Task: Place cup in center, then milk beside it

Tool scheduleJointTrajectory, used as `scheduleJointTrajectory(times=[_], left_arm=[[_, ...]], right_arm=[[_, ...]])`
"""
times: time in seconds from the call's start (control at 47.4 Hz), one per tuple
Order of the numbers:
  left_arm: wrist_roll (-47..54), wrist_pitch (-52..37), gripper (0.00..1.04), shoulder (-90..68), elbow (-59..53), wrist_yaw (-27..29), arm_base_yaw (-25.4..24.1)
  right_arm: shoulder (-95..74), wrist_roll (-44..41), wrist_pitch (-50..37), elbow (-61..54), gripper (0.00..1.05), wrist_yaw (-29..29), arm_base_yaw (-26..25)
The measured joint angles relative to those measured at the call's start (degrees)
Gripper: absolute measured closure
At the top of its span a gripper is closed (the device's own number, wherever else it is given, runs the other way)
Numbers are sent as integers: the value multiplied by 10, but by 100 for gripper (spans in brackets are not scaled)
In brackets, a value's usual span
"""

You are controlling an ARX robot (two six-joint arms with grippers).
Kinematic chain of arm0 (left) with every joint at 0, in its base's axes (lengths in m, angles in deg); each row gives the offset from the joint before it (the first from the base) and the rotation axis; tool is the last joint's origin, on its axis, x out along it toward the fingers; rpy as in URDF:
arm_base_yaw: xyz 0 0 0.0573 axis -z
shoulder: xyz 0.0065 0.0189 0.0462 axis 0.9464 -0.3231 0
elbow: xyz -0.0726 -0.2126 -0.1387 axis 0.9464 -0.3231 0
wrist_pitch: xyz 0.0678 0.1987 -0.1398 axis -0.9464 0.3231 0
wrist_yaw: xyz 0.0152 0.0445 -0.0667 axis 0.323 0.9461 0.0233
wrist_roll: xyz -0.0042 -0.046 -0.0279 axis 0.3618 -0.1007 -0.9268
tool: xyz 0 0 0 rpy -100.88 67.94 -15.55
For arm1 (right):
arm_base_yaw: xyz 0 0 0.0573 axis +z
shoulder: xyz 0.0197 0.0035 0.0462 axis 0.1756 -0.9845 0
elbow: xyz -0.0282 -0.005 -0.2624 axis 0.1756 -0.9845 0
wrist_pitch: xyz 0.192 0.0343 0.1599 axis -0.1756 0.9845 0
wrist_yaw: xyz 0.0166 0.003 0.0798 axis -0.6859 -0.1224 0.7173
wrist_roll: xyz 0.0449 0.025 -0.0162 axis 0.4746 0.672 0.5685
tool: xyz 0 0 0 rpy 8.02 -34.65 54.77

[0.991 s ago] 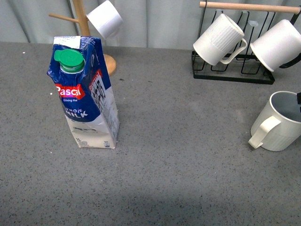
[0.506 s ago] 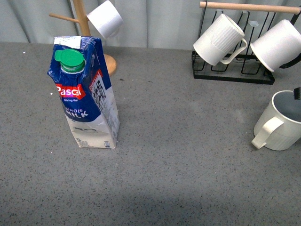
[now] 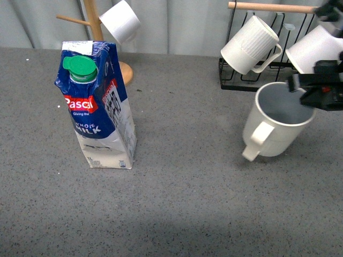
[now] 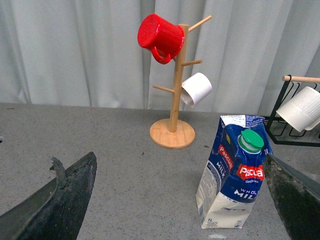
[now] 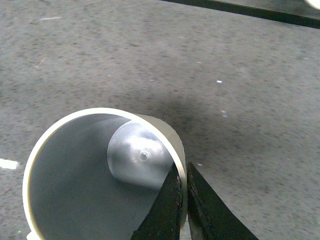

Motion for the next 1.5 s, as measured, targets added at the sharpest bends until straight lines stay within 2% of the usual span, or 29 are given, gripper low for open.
scheduleJointTrajectory(times=[0.148, 0.232, 0.548, 0.696, 0.927, 1.075, 1.096, 1.159, 1.18, 1.201, 1.244, 1.328, 1.391, 1.496], left_arm=[[0, 0, 6, 0, 0, 0, 0], [0, 0, 6, 0, 0, 0, 0], [0, 0, 6, 0, 0, 0, 0], [0, 0, 6, 0, 0, 0, 0], [0, 0, 6, 0, 0, 0, 0], [0, 0, 6, 0, 0, 0, 0], [0, 0, 6, 0, 0, 0, 0], [0, 0, 6, 0, 0, 0, 0], [0, 0, 6, 0, 0, 0, 0], [0, 0, 6, 1, 0, 0, 0], [0, 0, 6, 0, 0, 2, 0], [0, 1, 6, 0, 0, 2, 0], [0, 1, 6, 0, 0, 2, 0], [0, 1, 6, 0, 0, 1, 0]], right_arm=[[-39, 30, -3, 27, 103, 9, 53], [-62, 40, 3, 37, 103, 4, 67], [-100, 49, -3, 56, 103, -9, 72], [-89, 63, -45, 44, 75, 7, 69], [-33, 68, -94, -1, 45, -5, 58], [48, 49, -179, -64, 17, -5, 47], [48, 46, -197, -71, 18, -15, 48], [39, 16, -439, -150, 31, -125, 50], [37, 12, -494, -172, 34, -148, 50], [37, 5, -564, -205, 40, -153, 46], [42, 0, -636, -239, 47, -155, 39], [80, -6, -708, -285, 61, -146, 25], [129, -9, -715, -321, 75, -135, 12], [169, -10, -709, -363, 93, -122, -2]])
